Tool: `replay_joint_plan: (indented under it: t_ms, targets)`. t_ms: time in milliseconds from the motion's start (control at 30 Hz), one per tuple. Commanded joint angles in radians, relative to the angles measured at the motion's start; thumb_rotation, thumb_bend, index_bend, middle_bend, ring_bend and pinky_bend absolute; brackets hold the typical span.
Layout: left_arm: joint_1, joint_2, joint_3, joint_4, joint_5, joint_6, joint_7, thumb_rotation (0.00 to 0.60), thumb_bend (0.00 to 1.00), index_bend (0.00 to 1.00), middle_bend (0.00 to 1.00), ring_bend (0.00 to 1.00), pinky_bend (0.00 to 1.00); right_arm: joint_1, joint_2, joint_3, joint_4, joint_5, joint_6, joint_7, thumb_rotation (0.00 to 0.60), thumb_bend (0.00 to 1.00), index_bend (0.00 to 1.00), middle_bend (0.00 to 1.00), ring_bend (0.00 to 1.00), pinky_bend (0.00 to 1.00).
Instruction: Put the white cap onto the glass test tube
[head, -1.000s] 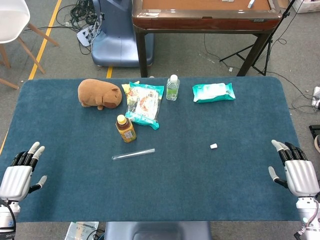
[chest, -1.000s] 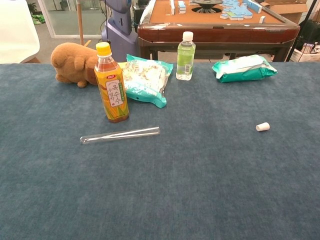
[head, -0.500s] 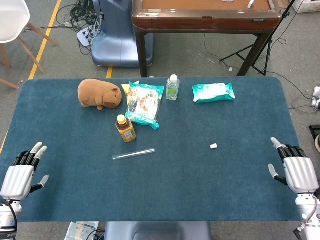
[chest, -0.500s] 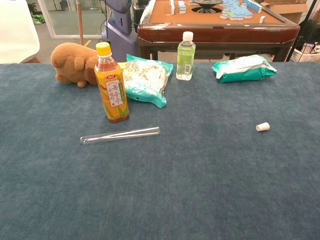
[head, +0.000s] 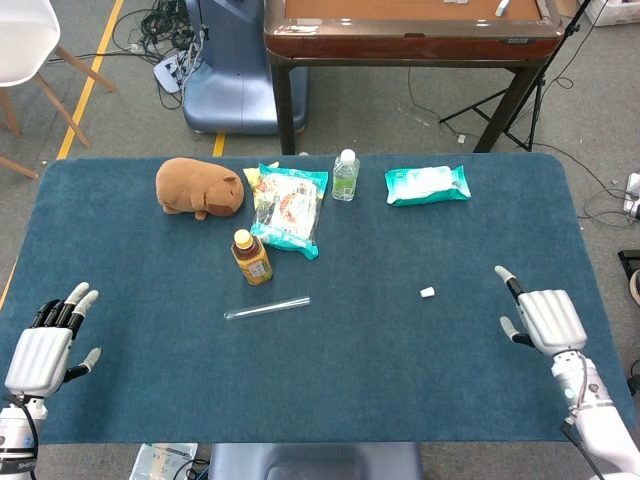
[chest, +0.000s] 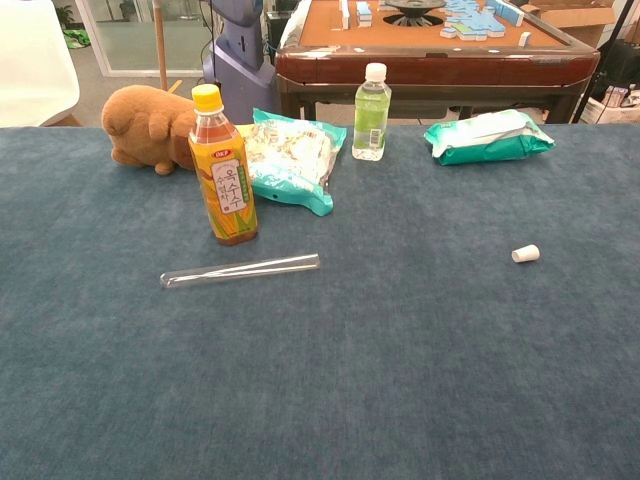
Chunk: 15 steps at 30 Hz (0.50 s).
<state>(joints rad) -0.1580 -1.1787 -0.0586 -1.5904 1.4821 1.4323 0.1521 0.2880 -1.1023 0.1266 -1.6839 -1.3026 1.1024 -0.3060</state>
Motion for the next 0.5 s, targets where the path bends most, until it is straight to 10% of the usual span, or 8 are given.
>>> replay_joint_plan:
  t_ms: [33,500]
  targets:
    - [-0.001,0.0,0.001,0.002,-0.004,-0.003,-0.002,0.6,0.25,0.11,0.07,0.15,0.1,0.091,-0.022,0.008,0.004,0.091,-0.134,-0.046,0.6,0.44,0.11,0.99,1.0,1.0]
    - [0.002,-0.006,0.005,0.015,-0.01,-0.004,-0.016,0.6,0.25,0.11,0.07,0.15,0.1,0.258,-0.145,-0.025,0.116,0.363,-0.346,-0.147,0.6,0.51,0.11,1.0,1.0,1.0]
